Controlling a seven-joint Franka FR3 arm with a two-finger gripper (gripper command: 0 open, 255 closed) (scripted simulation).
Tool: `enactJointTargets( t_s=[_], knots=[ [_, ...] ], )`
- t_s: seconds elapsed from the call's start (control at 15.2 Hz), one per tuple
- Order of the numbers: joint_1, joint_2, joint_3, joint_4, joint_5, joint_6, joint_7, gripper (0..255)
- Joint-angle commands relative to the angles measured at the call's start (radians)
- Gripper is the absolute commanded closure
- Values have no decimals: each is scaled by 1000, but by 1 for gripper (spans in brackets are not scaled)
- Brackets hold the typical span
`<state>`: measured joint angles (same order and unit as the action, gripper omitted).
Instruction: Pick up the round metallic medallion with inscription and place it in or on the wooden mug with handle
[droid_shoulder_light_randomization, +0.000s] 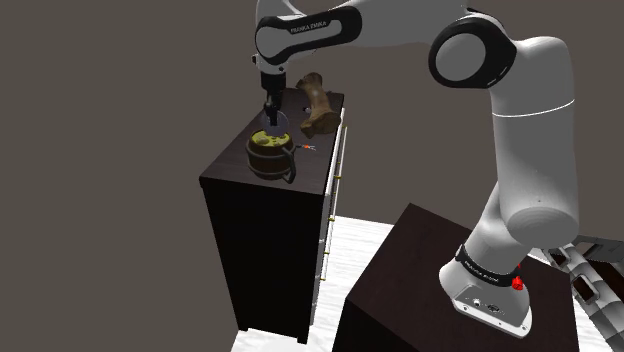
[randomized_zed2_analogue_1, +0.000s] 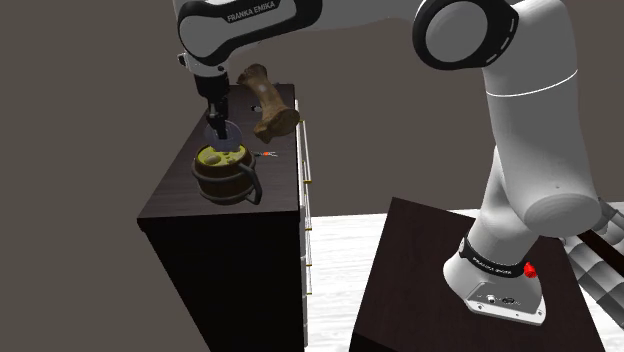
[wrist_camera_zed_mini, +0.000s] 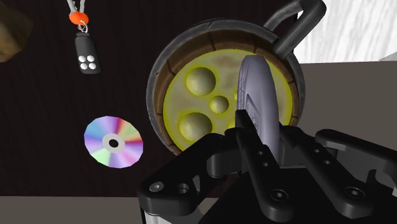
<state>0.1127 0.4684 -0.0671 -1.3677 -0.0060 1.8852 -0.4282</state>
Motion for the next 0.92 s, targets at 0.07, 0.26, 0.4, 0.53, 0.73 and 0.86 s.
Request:
enactJointTargets(
  t_s=[0.07,0.26,0.4,0.53,0.73,0.86],
  knots=[
    [0,0,0,0,0,0,0,255],
    [0,0,0,0,0,0,0,0],
    [0,0,0,0,0,0,0,0],
    [0,-5,0,26,0,-31,0,0],
    [1,-9,0,114,0,-122,0,0],
    [1,-9,0,113,0,-122,0,0]
  ],
)
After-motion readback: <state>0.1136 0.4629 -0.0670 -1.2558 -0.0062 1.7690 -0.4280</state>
